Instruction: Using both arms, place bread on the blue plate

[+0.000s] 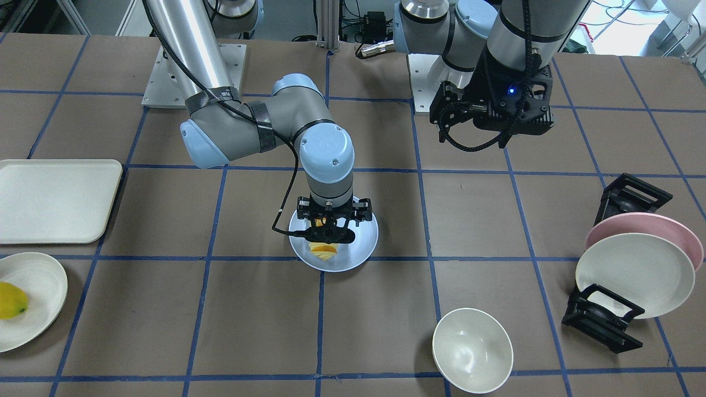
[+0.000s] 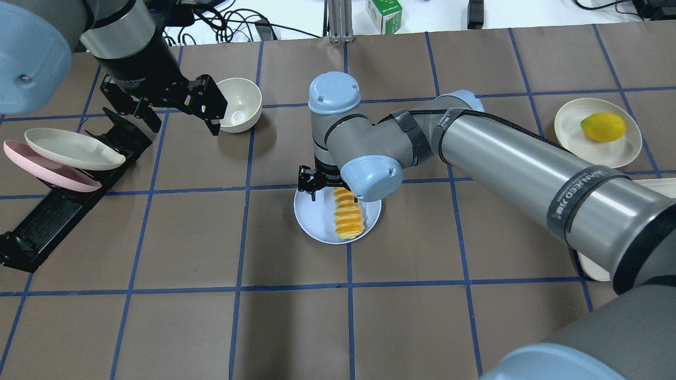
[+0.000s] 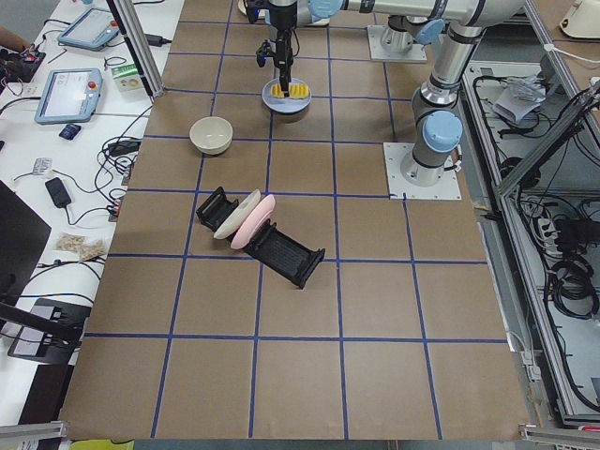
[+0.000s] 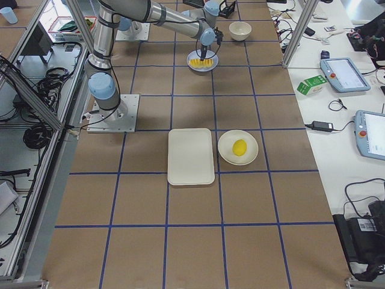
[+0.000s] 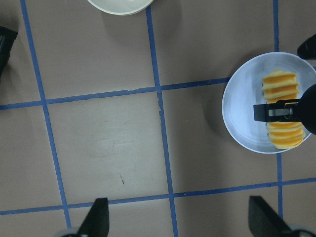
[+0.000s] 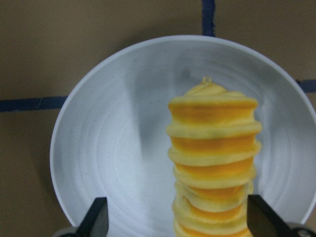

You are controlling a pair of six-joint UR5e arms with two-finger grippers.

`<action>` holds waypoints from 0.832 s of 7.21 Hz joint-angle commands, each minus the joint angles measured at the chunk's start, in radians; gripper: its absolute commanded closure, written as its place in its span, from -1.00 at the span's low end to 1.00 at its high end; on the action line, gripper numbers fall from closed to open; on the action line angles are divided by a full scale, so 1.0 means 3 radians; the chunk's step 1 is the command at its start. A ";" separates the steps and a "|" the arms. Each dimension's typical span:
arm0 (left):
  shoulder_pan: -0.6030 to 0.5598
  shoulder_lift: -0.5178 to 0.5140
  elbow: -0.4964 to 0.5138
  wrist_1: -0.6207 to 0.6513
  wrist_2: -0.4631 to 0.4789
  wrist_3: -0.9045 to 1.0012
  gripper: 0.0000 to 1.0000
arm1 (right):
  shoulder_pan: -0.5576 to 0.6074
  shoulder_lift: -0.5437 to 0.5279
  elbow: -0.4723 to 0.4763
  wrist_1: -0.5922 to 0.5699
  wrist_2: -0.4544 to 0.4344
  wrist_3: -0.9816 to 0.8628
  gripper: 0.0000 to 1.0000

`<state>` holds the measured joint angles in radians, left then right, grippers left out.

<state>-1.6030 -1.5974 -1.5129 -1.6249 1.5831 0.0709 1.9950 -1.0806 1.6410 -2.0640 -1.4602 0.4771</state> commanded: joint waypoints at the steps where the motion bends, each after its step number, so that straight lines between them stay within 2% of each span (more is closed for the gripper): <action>1: 0.0000 -0.0003 -0.0004 0.0017 0.0000 -0.0006 -1.00 | -0.0064 -0.0094 -0.0024 0.0018 0.0005 0.0000 -1.00; 2: 0.0000 -0.0013 -0.0009 0.0017 0.0000 -0.0006 -1.00 | -0.0130 -0.0287 -0.0014 0.0104 -0.0011 -0.0005 -1.00; 4: 0.0000 -0.0008 -0.0009 0.0017 0.0000 -0.0006 -1.00 | -0.0573 -0.0701 -0.0034 0.0481 -0.0046 -0.0107 -1.00; 6: 0.0000 -0.0003 -0.0004 0.0017 0.0000 -0.0006 -1.00 | -0.1140 -0.1116 -0.0045 0.0916 -0.0052 -0.0839 -1.00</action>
<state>-1.6030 -1.5989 -1.5152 -1.6200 1.5831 0.0690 1.7561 -1.3381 1.6312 -1.8629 -1.4748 0.3552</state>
